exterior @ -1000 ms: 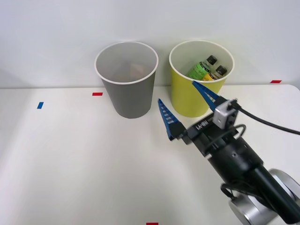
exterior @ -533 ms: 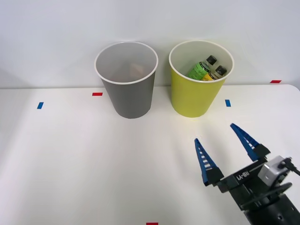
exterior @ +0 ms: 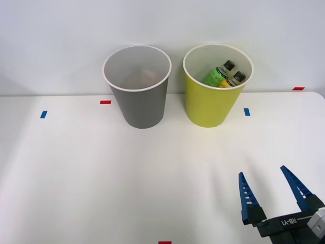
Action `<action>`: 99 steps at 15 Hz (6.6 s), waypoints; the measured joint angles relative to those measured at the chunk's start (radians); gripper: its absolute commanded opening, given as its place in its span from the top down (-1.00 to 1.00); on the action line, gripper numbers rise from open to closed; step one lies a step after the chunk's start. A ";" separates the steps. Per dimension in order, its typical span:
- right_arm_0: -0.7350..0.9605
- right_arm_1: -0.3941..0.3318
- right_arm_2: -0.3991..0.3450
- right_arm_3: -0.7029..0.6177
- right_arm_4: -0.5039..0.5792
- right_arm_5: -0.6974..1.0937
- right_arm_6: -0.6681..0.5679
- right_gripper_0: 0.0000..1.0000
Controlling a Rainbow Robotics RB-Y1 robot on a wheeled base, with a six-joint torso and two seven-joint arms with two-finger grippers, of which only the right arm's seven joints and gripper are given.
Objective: Put cans in the gray bin, plastic bottles in the light green bin
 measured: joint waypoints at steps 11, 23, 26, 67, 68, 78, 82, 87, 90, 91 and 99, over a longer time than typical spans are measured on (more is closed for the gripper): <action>-0.008 0.193 -0.027 0.194 0.128 -0.150 -0.008 -1.00; 0.101 0.119 0.098 0.344 0.129 -0.381 0.221 -1.00; 0.111 0.121 0.121 0.356 0.131 -0.381 0.229 -1.00; 0.137 0.120 0.096 0.365 0.139 -0.379 0.225 -1.00; 0.137 0.120 0.096 0.365 0.139 -0.379 0.225 -1.00; 0.137 0.120 0.096 0.365 0.139 -0.379 0.225 -1.00; 0.137 0.120 0.096 0.365 0.139 -0.379 0.225 -1.00; 0.137 0.120 0.096 0.365 0.139 -0.379 0.225 -1.00; 0.137 0.120 0.096 0.365 0.139 -0.379 0.225 -1.00; 0.137 0.120 0.096 0.365 0.139 -0.379 0.225 -1.00; 0.137 0.120 0.096 0.365 0.139 -0.379 0.225 -1.00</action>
